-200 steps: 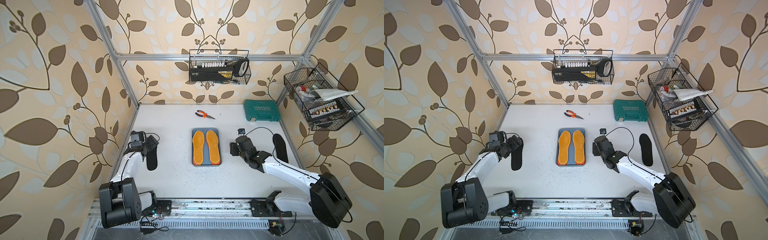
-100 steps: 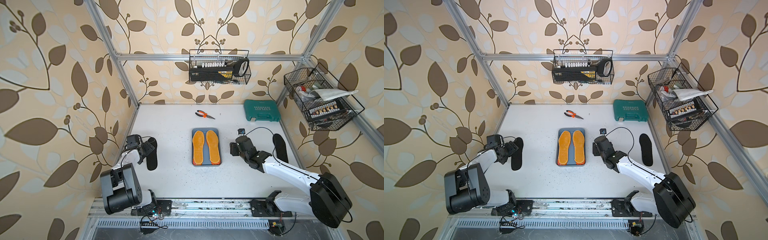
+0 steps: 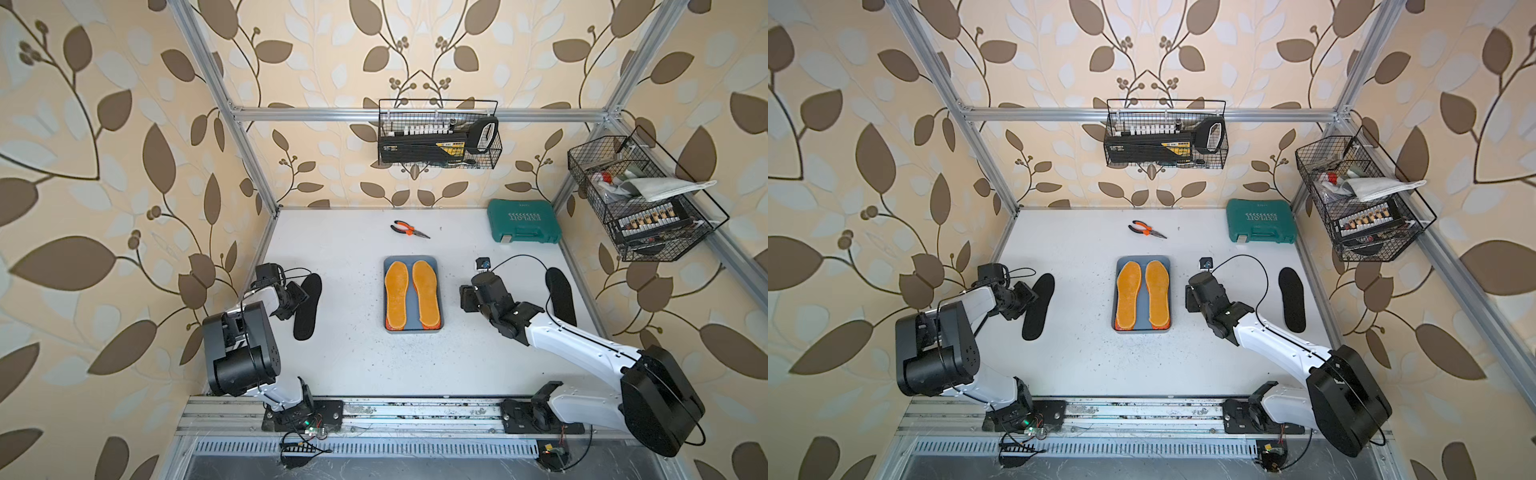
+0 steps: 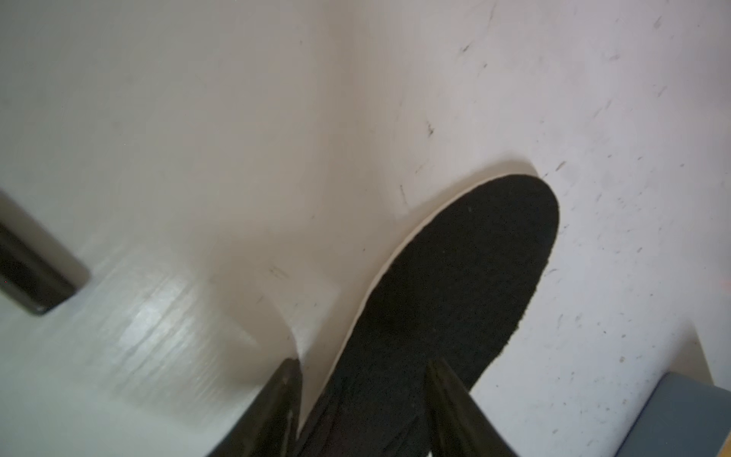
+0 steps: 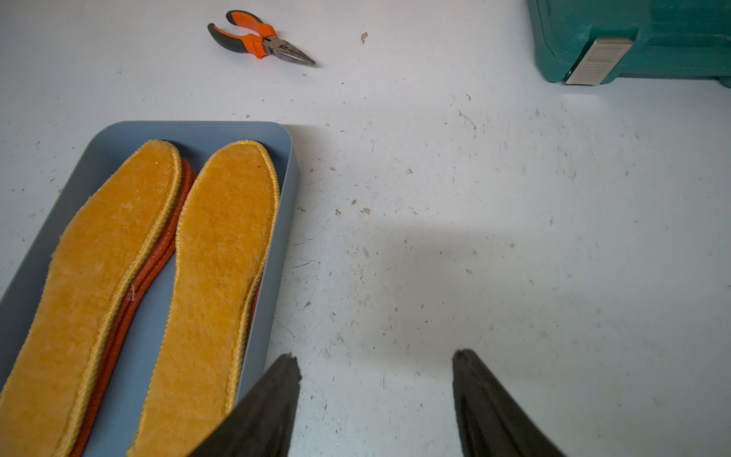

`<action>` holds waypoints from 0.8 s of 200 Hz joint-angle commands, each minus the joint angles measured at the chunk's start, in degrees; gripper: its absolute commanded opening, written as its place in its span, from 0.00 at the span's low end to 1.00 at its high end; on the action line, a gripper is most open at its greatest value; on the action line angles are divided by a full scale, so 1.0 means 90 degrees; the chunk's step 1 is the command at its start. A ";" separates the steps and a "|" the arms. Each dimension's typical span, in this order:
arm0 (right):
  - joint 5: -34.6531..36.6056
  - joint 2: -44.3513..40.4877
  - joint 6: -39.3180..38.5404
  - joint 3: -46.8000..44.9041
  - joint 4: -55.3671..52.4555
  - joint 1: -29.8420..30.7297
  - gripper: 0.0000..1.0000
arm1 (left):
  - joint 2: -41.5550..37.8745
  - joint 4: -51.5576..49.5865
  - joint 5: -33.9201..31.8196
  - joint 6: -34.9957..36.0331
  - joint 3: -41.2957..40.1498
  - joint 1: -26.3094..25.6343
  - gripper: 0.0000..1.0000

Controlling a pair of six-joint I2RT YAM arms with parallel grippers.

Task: Put the insoles into the storage box
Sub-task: Move the insole to the center of the board.

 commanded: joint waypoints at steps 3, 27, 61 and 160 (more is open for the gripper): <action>-0.0095 -0.0037 0.0082 0.0162 -0.0066 -0.0047 0.64 | 0.0199 -0.0162 0.0312 0.0135 0.0299 0.0052 0.46; -0.0127 -0.0012 0.0094 0.0167 -0.0071 -0.0081 0.64 | 0.0419 -0.0161 0.0579 0.0107 0.0368 0.0001 0.47; -0.0202 0.0017 0.0111 0.0177 -0.0080 -0.0140 0.64 | 0.0300 -0.0072 0.0476 -0.0121 0.0138 -0.0433 0.50; -0.0604 0.0239 0.0236 0.0236 -0.0085 -0.0321 0.64 | -0.1213 -0.0660 -0.0157 -0.0441 -0.0573 -0.1511 0.59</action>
